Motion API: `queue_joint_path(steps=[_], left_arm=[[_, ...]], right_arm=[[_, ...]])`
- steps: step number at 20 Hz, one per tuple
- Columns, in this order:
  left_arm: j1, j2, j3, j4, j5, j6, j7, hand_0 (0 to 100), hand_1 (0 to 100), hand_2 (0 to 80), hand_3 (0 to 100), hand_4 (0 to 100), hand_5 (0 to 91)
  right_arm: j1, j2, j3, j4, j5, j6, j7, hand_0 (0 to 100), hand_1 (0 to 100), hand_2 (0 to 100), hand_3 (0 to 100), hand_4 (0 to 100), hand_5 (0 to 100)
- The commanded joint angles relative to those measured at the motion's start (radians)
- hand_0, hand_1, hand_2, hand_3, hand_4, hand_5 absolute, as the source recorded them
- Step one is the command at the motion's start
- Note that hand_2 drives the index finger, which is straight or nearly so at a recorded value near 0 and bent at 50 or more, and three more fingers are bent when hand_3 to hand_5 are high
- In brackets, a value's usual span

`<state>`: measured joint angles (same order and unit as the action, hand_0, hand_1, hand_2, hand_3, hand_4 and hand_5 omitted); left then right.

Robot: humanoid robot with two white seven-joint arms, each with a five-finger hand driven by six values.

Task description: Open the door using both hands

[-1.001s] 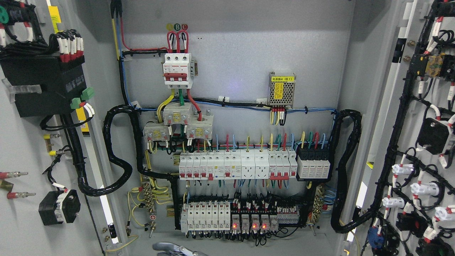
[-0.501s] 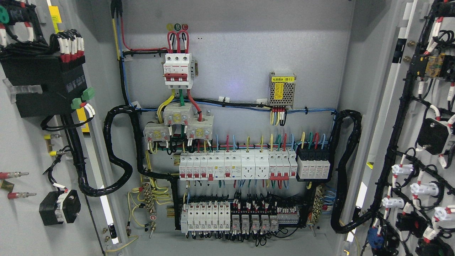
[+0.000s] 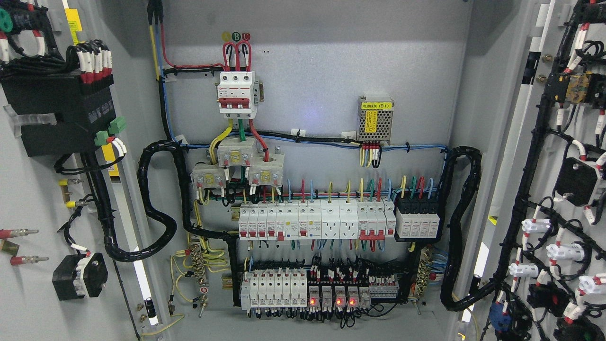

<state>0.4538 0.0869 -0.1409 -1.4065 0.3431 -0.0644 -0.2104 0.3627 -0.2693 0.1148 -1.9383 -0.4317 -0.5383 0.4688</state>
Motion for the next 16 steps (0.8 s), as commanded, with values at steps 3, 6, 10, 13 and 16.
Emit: queue_joint_path(steps=[3, 6, 10, 13, 16], left_arm=[[0.04, 0.085, 0.023, -0.497, -0.041, -0.023, 0.003, 0, 0, 0.0, 0, 0, 0.0], [0.048, 0.137, 0.021, -0.558, -0.041, -0.058, -0.044, 0, 0, 0.0, 0, 0, 0.0], [0.075, 0.192, 0.011, -0.589, -0.047, -0.228, -0.113, 0, 0, 0.0, 0, 0, 0.0], [0.088, 0.192, 0.021, -0.626, -0.049, -0.285, -0.11, 0, 0, 0.0, 0, 0, 0.0], [0.088, 0.192, 0.029, -0.68, -0.05, -0.305, -0.107, 0, 0, 0.0, 0, 0, 0.0]], right_arm=[[0.027, -0.039, -0.27, -0.146, -0.058, -0.045, 0.001, 21, 15, 0, 0, 0, 0], [-0.001, -0.038, -0.279, -0.149, -0.143, -0.046, -0.001, 21, 15, 0, 0, 0, 0], [0.002, -0.086, -0.346, -0.149, -0.168, -0.061, -0.022, 21, 14, 0, 0, 0, 0], [0.004, -0.091, -0.368, -0.148, -0.168, -0.068, -0.035, 21, 14, 0, 0, 0, 0], [0.01, -0.102, -0.366, -0.148, -0.17, -0.068, -0.035, 21, 14, 0, 0, 0, 0]])
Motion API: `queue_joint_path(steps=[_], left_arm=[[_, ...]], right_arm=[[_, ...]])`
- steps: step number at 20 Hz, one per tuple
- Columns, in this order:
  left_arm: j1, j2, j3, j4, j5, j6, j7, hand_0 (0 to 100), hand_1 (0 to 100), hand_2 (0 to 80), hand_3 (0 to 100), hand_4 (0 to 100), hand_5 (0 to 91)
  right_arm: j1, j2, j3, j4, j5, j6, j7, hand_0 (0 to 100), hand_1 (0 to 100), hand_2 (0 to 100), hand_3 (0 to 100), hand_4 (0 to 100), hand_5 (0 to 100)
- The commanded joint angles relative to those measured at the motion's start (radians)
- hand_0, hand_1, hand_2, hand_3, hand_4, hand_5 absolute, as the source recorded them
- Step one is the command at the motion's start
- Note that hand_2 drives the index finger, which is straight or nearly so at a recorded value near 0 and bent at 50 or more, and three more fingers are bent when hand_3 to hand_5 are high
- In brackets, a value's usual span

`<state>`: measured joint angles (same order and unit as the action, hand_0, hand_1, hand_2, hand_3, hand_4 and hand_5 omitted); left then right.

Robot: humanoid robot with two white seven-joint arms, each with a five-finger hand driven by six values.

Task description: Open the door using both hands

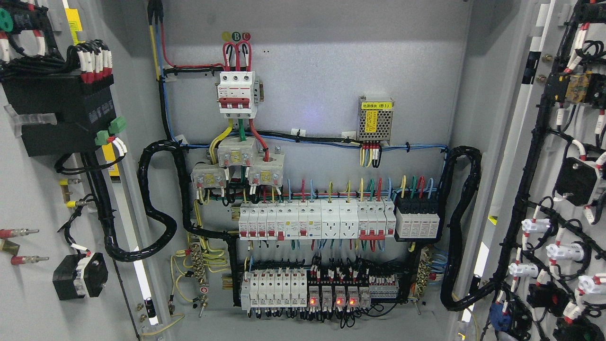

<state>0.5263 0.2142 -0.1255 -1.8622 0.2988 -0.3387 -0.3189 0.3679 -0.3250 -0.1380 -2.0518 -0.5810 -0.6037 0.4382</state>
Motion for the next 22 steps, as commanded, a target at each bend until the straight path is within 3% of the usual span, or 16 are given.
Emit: queue_joint_path(steps=[1, 3, 8, 12, 16, 22], left_arm=[[0.015, 0.065, 0.018, -0.224, -0.006, -0.057, 0.001, 0, 0, 0.0, 0, 0, 0.0], [0.012, 0.063, 0.044, -0.224, -0.006, -0.123, 0.0, 0, 0, 0.0, 0, 0, 0.0], [0.007, 0.044, 0.156, -0.222, 0.008, -0.146, -0.002, 0, 0, 0.0, 0, 0, 0.0], [0.003, 0.039, 0.21, -0.218, 0.06, -0.146, -0.002, 0, 0, 0.0, 0, 0, 0.0], [-0.003, 0.039, 0.234, -0.215, 0.074, -0.143, -0.002, 0, 0, 0.0, 0, 0, 0.0], [-0.019, 0.047, 0.331, -0.209, 0.206, -0.138, -0.002, 0, 0, 0.0, 0, 0, 0.0]], right_arm=[[0.008, -0.061, -0.112, -0.036, -0.022, -0.002, -0.004, 21, 14, 0, 0, 0, 0], [0.008, -0.086, -0.101, -0.036, -0.034, -0.002, -0.004, 21, 14, 0, 0, 0, 0], [0.006, -0.115, -0.069, -0.031, -0.04, 0.016, -0.004, 21, 14, 0, 0, 0, 0], [0.003, -0.118, -0.066, -0.028, -0.04, 0.021, -0.004, 21, 14, 0, 0, 0, 0], [0.003, -0.118, -0.066, -0.027, -0.042, 0.021, -0.004, 21, 14, 0, 0, 0, 0], [0.005, -0.118, -0.08, -0.025, -0.112, 0.039, -0.004, 21, 14, 0, 0, 0, 0]])
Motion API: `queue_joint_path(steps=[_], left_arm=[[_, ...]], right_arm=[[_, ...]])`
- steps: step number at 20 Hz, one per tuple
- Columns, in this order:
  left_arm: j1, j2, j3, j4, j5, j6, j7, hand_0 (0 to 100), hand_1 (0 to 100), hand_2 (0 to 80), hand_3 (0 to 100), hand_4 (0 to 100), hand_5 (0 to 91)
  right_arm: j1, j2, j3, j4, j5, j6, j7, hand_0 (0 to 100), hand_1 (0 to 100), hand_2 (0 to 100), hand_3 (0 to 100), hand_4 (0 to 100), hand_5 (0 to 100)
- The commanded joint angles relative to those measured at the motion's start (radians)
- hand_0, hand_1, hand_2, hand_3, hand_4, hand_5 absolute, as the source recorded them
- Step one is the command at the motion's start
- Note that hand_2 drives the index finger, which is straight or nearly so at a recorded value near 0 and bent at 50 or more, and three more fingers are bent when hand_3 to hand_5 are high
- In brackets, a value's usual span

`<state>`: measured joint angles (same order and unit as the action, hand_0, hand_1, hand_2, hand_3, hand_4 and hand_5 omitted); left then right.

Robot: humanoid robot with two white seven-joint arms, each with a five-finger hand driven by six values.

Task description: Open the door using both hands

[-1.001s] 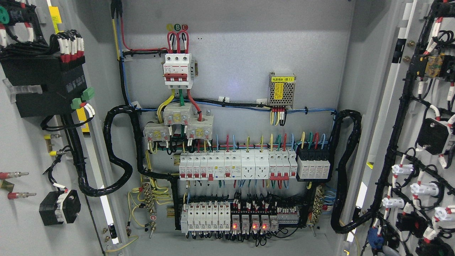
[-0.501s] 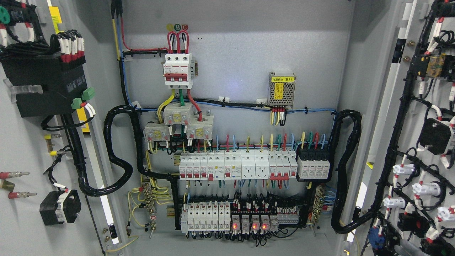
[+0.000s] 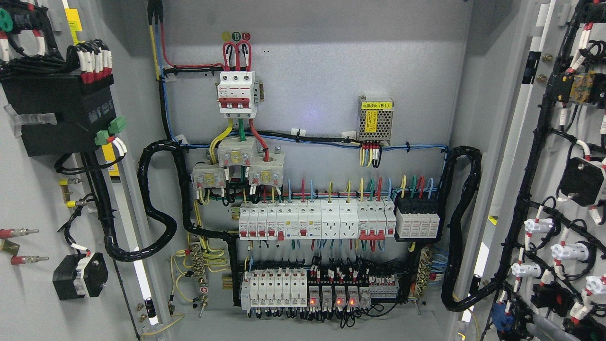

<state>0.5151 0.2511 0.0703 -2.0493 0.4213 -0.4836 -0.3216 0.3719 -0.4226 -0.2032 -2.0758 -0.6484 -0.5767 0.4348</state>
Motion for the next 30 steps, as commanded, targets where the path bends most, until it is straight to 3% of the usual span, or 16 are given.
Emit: queue_joint_path(steps=[1, 13, 17, 22, 26, 30], left_arm=[[-0.006, 0.011, 0.149, -0.012, 0.091, 0.007, -0.001, 0, 0, 0.0, 0, 0, 0.0], [0.003, 0.017, 0.226, 0.044, 0.149, 0.008, -0.016, 0, 0, 0.0, 0, 0, 0.0], [0.005, 0.014, 0.262, 0.099, 0.169, 0.008, -0.094, 0, 0, 0.0, 0, 0, 0.0], [0.0, 0.025, 0.281, 0.153, 0.215, 0.031, -0.106, 0, 0, 0.0, 0, 0, 0.0], [-0.004, 0.046, 0.313, 0.172, 0.312, 0.111, -0.163, 0, 0, 0.0, 0, 0, 0.0], [-0.009, 0.071, 0.342, 0.195, 0.326, 0.115, -0.174, 0, 0, 0.0, 0, 0, 0.0]], right_arm=[[0.002, -0.021, -0.015, -0.001, -0.045, 0.014, -0.001, 21, 14, 0, 0, 0, 0], [0.009, -0.008, -0.041, 0.019, -0.051, 0.015, -0.001, 21, 14, 0, 0, 0, 0], [0.019, -0.008, -0.064, 0.028, -0.068, 0.015, -0.001, 21, 14, 0, 0, 0, 0], [0.021, -0.007, -0.091, 0.048, -0.091, 0.026, -0.001, 21, 14, 0, 0, 0, 0], [0.021, 0.007, -0.117, 0.06, -0.091, 0.029, -0.001, 21, 15, 0, 0, 0, 0], [0.019, 0.01, -0.137, 0.072, -0.092, 0.028, -0.001, 21, 14, 0, 0, 0, 0]])
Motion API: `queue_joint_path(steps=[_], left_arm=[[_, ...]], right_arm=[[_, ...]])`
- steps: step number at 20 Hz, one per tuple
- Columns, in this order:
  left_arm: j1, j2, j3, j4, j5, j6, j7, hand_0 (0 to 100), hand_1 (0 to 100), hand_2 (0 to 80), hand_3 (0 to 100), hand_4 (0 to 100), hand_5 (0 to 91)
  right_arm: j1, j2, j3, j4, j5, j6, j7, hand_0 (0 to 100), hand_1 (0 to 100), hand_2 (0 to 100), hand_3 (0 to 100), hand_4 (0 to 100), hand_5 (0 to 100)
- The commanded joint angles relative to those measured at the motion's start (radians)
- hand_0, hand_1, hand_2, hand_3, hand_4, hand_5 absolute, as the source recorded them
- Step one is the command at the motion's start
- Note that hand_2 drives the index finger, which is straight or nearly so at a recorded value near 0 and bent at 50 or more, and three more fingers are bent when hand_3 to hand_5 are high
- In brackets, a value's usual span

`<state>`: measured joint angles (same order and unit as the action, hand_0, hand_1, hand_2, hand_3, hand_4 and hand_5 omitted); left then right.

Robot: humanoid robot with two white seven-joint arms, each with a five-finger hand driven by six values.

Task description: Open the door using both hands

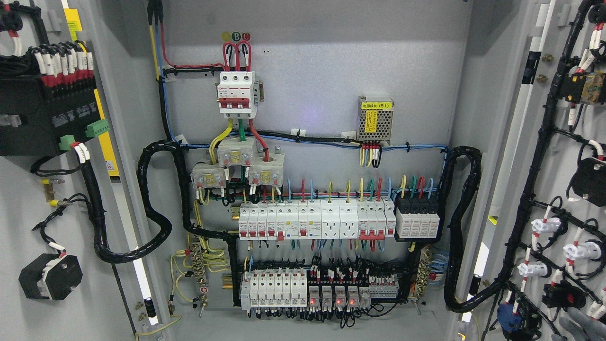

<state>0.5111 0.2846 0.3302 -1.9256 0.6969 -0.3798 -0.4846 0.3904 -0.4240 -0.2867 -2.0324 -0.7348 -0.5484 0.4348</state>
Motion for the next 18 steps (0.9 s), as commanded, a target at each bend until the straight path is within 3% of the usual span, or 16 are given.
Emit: queue_joint_path(steps=[1, 6, 12, 16, 18], left_arm=[[-0.005, 0.041, 0.087, 0.073, 0.056, 0.013, -0.011, 0, 0, 0.0, 0, 0, 0.0], [-0.005, 0.114, 0.101, 0.111, 0.141, 0.013, -0.02, 0, 0, 0.0, 0, 0, 0.0], [-0.045, 0.165, 0.115, 0.198, 0.15, 0.013, -0.034, 0, 0, 0.0, 0, 0, 0.0], [-0.055, 0.251, 0.11, 0.25, 0.22, 0.013, -0.035, 0, 0, 0.0, 0, 0, 0.0], [-0.06, 0.271, 0.109, 0.267, 0.224, 0.013, -0.035, 0, 0, 0.0, 0, 0, 0.0]], right_arm=[[0.001, 0.016, -0.061, 0.031, -0.006, -0.001, -0.001, 21, 14, 0, 0, 0, 0], [0.001, 0.03, -0.101, 0.049, -0.041, -0.001, 0.001, 21, 14, 0, 0, 0, 0], [0.002, 0.053, -0.126, 0.058, -0.044, -0.002, 0.002, 21, 14, 0, 0, 0, 0], [0.002, 0.06, -0.131, 0.069, -0.046, -0.002, 0.002, 21, 14, 0, 0, 0, 0], [0.002, 0.062, -0.144, 0.077, -0.048, -0.002, 0.002, 21, 14, 0, 0, 0, 0]])
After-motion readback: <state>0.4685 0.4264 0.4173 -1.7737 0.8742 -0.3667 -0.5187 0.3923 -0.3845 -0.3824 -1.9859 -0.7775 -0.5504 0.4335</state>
